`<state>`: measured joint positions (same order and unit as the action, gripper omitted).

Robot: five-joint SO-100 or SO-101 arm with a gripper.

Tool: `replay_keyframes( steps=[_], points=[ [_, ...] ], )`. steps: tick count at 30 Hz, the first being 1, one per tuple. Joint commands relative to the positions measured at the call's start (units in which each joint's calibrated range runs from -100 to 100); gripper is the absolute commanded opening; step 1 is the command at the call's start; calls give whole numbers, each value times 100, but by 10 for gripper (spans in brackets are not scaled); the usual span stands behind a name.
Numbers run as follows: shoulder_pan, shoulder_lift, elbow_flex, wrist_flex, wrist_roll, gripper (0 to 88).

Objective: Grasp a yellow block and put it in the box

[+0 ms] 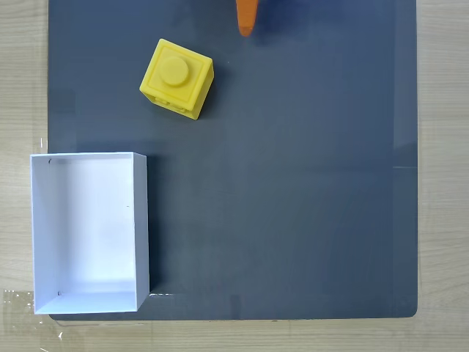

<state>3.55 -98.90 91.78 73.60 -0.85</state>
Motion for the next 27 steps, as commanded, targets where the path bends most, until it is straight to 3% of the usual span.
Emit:
replay_keyframes(
  steps=[1, 27],
  points=[
    [23, -16, -1, 39, -41, 11],
    [-27, -8, -1, 39, -36, 11]
  ],
)
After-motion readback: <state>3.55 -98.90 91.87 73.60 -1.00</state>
